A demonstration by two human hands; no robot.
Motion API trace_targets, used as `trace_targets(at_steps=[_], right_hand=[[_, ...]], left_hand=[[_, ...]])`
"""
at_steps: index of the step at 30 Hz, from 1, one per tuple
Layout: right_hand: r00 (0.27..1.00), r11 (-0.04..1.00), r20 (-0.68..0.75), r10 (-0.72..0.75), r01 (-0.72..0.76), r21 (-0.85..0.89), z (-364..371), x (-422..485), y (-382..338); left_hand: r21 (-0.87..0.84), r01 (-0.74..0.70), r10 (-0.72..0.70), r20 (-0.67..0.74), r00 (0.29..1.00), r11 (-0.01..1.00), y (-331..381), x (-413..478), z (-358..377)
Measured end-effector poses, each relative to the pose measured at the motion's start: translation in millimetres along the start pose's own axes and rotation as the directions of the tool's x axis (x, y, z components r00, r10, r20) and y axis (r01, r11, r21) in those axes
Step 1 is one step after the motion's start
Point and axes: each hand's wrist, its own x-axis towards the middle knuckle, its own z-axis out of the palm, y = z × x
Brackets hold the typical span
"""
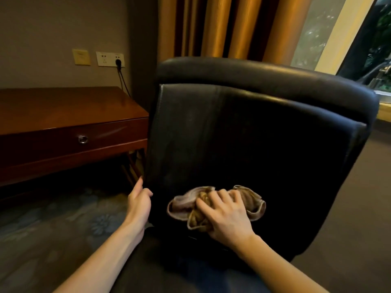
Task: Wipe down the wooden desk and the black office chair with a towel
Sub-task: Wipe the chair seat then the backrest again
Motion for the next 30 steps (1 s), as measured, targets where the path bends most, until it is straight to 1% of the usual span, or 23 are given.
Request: trace_targets(at_steps=[2, 3, 5, 6, 7, 8, 9, 11, 12, 14, 15, 16, 17, 18, 19, 21, 22, 23, 25, 27, 28, 29, 30], right_hand=[[0.994, 0.994, 0.043, -0.102, 0.103, -0.032, -9, 1, 5], [0.99, 0.989, 0.022, -0.142, 0.142, -0.031, -21, 6, 9], [0.975, 0.985, -0.147, -0.169, 0.165, -0.04, -52, 29, 19], [0.954, 0.99, -0.267, -0.138, 0.134, -0.032, -71, 46, 26], [0.926, 0.997, -0.372, -0.071, 0.064, -0.031, -93, 65, 37], [0.896, 0.999, -0.443, 0.008, -0.026, -0.034, -114, 86, 50], [0.876, 0.99, -0.473, 0.093, -0.132, -0.051, -133, 105, 65], [0.864, 0.949, -0.443, 0.24, -0.304, -0.079, -156, 139, 93], [0.853, 0.933, -0.424, 0.304, -0.357, -0.05, -158, 149, 100], [0.819, 0.901, -0.408, 0.402, -0.432, 0.021, -140, 157, 97], [0.814, 0.898, -0.406, 0.415, -0.438, 0.041, -120, 153, 83], [0.83, 0.913, -0.397, 0.392, -0.403, 0.061, -95, 143, 64], [0.862, 0.941, -0.381, 0.334, -0.331, 0.077, -67, 128, 38], [0.903, 0.965, -0.34, 0.263, -0.245, 0.095, -34, 108, 8], [0.936, 0.982, -0.3, 0.184, -0.166, 0.086, -5, 86, -17], [0.984, 0.998, -0.176, 0.031, -0.022, 0.053, 31, 51, -52], [0.995, 0.998, -0.085, -0.048, 0.052, 0.038, 37, 43, -58], [0.993, 0.993, -0.025, -0.116, 0.117, 0.029, 38, 37, -59], [0.974, 0.975, -0.055, -0.22, 0.221, 0.012, 21, 38, -48], [0.946, 0.959, -0.169, -0.276, 0.282, 0.013, -8, 52, -30], [0.924, 0.959, -0.269, -0.271, 0.285, 0.011, -28, 67, -18], [0.902, 0.97, -0.37, -0.223, 0.243, 0.007, -50, 85, -5], [0.882, 0.987, -0.449, -0.141, 0.161, 0.008, -74, 106, 8]], left_hand=[[-0.024, 0.03, -0.03, 0.0, 1.0, 0.999, 1, -2, -4], [-0.04, 0.049, -0.049, 0.002, 0.999, 0.998, 3, -4, -7], [-0.052, 0.047, -0.046, 0.011, 0.999, 0.998, 9, -3, -13], [-0.034, 0.034, -0.033, 0.016, 0.999, 0.999, 12, -4, -16], [-0.016, 0.021, -0.02, 0.025, 0.999, 1.0, 15, -4, -19], [-0.008, 0.011, -0.01, 0.045, 0.999, 1.0, 18, -5, -23], [-0.007, 0.01, -0.01, 0.076, 0.997, 1.0, 19, -5, -24], [0.014, -0.002, 0.0, 0.117, 0.993, 1.0, 20, -5, -28], [0.013, -0.012, 0.01, 0.125, 0.992, 1.0, 19, -5, -29], [-0.008, -0.019, 0.02, 0.148, 0.989, 1.0, 18, -2, -29], [-0.007, -0.037, 0.038, 0.15, 0.988, 0.999, 16, 2, -30], [-0.01, -0.046, 0.047, 0.141, 0.989, 0.999, 14, 6, -31], [-0.025, -0.031, 0.033, 0.122, 0.992, 0.999, 12, 12, -31], [-0.047, 0.012, -0.007, 0.107, 0.994, 0.999, 9, 16, -34], [-0.056, 0.021, -0.015, 0.109, 0.994, 0.998, 9, 17, -37], [-0.031, -0.005, 0.009, 0.143, 0.99, 1.0, 9, 18, -41], [-0.029, 0.005, -0.001, 0.146, 0.989, 1.0, 6, 22, -43], [-0.028, 0.026, -0.022, 0.144, 0.989, 0.999, 1, 21, -45], [-0.058, 0.014, -0.006, 0.138, 0.99, 0.998, 2, 15, -43], [-0.078, -0.006, 0.017, 0.138, 0.99, 0.997, 3, 12, -39], [-0.099, -0.012, 0.025, 0.133, 0.991, 0.995, 5, 10, -38], [-0.134, 0.019, -0.003, 0.124, 0.992, 0.991, 5, 11, -38], [-0.169, 0.048, -0.03, 0.112, 0.993, 0.984, 3, 11, -38]])
